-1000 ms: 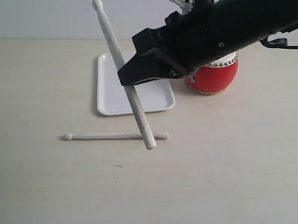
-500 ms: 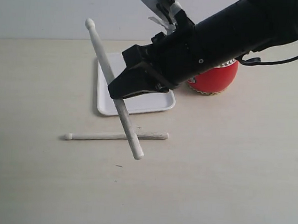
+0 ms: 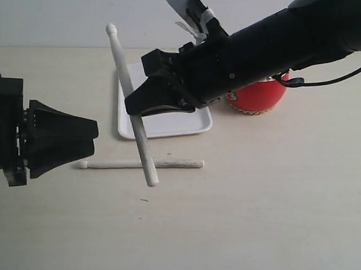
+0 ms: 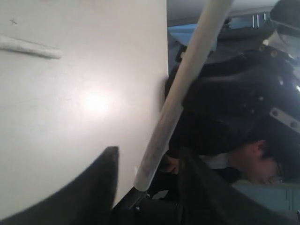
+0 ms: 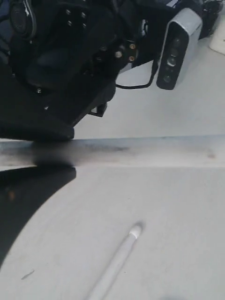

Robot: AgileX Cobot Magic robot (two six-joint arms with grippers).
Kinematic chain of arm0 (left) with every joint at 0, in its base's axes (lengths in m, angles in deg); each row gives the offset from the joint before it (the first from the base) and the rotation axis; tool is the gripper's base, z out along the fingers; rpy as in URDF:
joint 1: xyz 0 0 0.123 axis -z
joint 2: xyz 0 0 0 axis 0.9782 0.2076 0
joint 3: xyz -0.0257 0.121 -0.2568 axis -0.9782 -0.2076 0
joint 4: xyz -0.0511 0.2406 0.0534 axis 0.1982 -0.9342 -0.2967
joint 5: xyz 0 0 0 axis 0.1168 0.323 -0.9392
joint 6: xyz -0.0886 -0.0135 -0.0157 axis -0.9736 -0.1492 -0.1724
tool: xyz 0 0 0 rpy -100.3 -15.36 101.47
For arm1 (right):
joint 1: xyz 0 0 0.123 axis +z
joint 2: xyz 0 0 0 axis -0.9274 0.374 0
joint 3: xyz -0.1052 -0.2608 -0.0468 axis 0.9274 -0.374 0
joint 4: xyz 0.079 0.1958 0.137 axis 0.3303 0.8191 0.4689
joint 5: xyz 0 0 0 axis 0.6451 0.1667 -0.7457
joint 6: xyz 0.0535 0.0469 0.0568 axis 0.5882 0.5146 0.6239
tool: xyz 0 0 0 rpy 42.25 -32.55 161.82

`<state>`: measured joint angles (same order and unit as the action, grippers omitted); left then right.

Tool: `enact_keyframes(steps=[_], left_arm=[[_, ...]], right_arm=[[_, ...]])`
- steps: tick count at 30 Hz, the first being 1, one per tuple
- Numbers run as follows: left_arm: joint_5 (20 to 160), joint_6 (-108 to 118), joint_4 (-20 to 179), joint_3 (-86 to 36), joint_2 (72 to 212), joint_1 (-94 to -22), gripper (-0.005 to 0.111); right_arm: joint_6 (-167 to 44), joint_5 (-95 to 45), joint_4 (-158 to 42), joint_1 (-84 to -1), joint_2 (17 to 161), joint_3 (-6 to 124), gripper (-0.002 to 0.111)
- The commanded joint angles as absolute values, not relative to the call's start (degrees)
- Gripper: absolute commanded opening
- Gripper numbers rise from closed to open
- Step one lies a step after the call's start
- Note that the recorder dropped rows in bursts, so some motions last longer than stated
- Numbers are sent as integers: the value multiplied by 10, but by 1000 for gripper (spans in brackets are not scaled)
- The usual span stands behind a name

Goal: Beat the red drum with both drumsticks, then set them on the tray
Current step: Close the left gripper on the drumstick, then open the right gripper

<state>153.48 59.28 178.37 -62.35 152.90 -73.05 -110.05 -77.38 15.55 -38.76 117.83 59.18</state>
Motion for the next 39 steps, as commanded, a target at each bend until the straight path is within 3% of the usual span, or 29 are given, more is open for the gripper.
enact_keyframes(steps=[1, 11, 14, 21, 34, 36, 39], left_arm=[[1570, 640, 1795, -620, 1540, -728, 69], [1541, 685, 1795, -619, 1541, -728, 68], [1538, 686, 1791, -619, 1541, -728, 65], [1535, 687, 1786, -619, 1541, -728, 40], [1532, 686, 1759, -619, 1541, -728, 38], [1532, 683, 1759, -619, 1541, -728, 30], [1532, 682, 1759, -619, 1541, -728, 9]], right_arm=[[-1108, -772, 221, -387, 1189, 592, 0], [-1130, -684, 300, -281, 1212, 592, 0], [-1100, -683, 303, -280, 1212, 592, 0], [-1092, -678, 304, -280, 1212, 592, 0], [-1072, -680, 307, -280, 1212, 592, 0], [-1072, -683, 307, -280, 1212, 592, 0], [-1072, -683, 307, -280, 1212, 592, 0]])
